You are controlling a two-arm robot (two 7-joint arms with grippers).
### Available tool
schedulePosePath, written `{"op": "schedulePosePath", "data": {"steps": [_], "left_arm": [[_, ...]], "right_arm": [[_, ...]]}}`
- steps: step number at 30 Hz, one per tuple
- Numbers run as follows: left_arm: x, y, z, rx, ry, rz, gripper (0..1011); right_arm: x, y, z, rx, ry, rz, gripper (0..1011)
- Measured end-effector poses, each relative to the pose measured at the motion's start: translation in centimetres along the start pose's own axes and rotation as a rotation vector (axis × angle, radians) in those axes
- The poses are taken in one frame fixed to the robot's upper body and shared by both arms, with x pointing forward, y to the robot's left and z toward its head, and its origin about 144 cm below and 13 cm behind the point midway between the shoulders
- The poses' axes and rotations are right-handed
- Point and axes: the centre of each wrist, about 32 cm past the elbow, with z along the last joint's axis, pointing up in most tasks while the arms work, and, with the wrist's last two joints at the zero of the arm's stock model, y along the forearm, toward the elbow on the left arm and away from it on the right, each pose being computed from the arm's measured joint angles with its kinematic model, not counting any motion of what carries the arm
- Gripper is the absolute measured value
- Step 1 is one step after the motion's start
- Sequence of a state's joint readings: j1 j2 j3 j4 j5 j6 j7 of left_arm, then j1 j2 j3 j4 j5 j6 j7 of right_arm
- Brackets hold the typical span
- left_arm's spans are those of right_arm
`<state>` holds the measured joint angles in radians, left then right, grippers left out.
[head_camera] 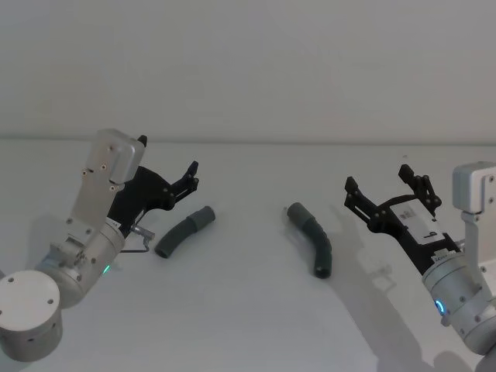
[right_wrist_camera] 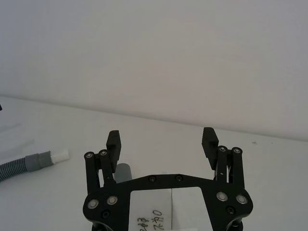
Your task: Use both hands to pick up one end of the pipe from the table, align the ends, and insert them.
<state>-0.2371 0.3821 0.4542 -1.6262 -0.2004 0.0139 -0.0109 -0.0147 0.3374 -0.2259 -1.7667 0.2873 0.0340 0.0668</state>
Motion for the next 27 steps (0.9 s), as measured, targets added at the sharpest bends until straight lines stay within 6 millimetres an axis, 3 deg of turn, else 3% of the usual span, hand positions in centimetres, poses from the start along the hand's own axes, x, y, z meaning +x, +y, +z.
{"op": "schedulePosePath", "data": {"steps": [27], "left_arm": [[0.0, 0.0, 0.0, 0.0, 0.0, 0.0, 1001]], "right_arm": [[0.0, 0.0, 0.0, 0.0, 0.0, 0.0, 1001]]}}
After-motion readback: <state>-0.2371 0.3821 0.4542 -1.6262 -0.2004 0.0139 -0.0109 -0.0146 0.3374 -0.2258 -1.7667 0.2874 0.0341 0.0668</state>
